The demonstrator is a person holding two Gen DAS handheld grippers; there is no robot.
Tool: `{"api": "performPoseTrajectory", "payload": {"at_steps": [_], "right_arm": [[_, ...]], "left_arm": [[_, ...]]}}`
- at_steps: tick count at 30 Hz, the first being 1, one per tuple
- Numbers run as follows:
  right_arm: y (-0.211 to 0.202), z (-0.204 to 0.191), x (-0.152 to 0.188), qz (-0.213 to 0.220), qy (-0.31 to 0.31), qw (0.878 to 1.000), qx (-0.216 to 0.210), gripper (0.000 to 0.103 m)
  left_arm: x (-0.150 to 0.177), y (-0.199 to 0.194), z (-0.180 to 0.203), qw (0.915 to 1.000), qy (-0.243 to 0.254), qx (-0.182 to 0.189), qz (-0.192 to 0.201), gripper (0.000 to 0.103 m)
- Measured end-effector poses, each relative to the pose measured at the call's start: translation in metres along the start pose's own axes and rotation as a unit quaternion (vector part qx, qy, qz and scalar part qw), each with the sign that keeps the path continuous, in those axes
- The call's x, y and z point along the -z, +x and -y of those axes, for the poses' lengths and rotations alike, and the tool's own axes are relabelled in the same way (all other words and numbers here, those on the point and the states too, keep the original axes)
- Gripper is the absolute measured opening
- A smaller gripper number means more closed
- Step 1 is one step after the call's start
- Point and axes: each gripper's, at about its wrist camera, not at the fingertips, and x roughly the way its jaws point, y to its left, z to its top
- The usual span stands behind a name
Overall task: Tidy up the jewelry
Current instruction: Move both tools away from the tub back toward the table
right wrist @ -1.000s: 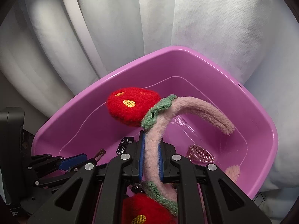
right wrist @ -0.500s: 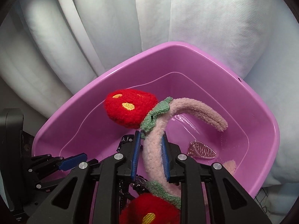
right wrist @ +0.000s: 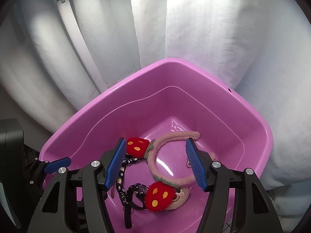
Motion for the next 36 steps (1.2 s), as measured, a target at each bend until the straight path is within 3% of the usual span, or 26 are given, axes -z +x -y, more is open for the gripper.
{"api": "performPoseTrajectory", "payload": {"at_steps": [36], "right_arm": [[-0.027, 0.007, 0.037, 0.029, 0.031, 0.999, 0.001, 0.061]], "left_arm": [[0.017, -0.034, -0.002, 0.9994, 0.006, 0.005, 0.033, 0.092]]}}
